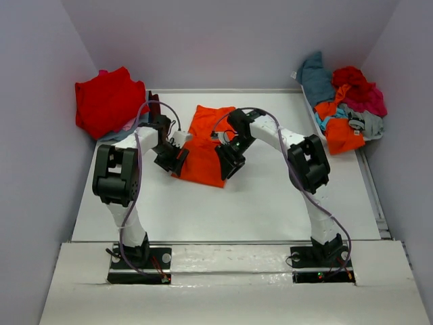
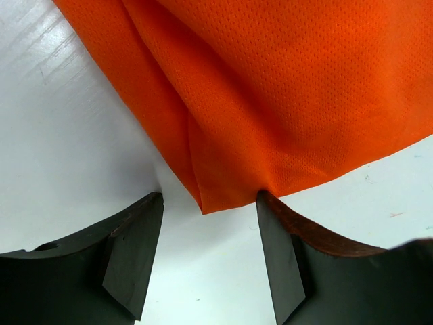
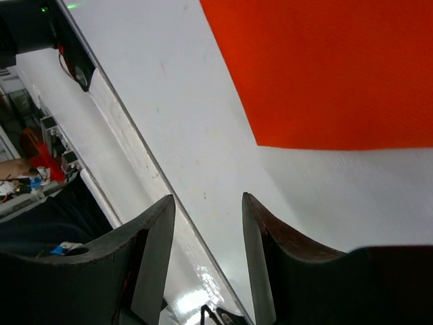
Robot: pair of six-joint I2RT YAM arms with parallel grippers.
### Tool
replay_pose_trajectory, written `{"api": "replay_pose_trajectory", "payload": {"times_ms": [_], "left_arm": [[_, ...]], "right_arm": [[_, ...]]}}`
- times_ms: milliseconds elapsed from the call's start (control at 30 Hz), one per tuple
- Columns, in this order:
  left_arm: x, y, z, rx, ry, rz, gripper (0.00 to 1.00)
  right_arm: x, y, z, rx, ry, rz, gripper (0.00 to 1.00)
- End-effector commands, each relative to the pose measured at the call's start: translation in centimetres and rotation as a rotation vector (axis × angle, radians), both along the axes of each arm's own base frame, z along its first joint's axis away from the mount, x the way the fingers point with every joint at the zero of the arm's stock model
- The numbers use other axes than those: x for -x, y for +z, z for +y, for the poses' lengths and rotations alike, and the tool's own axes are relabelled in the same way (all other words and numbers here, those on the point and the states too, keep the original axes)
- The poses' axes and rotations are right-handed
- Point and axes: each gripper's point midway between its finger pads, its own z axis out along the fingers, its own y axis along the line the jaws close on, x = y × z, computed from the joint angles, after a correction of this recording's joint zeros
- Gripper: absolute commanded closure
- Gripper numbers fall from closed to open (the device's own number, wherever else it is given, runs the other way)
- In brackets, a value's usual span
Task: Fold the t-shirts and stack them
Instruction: Fold the tshirt
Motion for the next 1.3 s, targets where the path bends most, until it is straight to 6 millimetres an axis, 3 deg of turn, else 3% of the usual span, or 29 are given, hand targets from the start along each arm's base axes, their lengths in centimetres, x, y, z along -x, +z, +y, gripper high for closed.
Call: {"api": "replay_pose_trajectory", "payload": {"times_ms": [0, 133, 367, 700, 1000, 1267], "left_arm": [[1.1, -0.7, -0.7, 0.036, -0.024, 0.062, 0.30], [1.0, -0.8, -0.6, 0.044, -0.013, 0.071, 0.30], [1.2, -0.8, -0.7, 0.049, -0.013, 0.075, 0.30], [1.0, 0.4, -0.7, 0.052, -0.024, 0.053, 0.30], [0.2, 1.6, -0.8, 0.054, -0.035, 0.033, 0.30], [0.8, 1.1, -1.1, 0.074, -0.052, 0.064, 0.30]], "right_arm": [[0.2, 1.5, 2.7, -0.070, 0.058, -0.046, 0.50], [-1.0, 0.2, 3.8, -0.033, 0.047, -0.100, 0.50], [-3.8, -4.2, 3.7, 0.110, -0.027, -0.171, 0.50], [-6.3, -5.6, 4.8, 0.114, -0.067, -0.242, 0.50], [-3.3, -7.3, 2.4, 0.175, -0.049, -0.172, 0.50], [-1.7, -6.5, 0.7, 0.198, -0.045, -0.193, 0.50]]}}
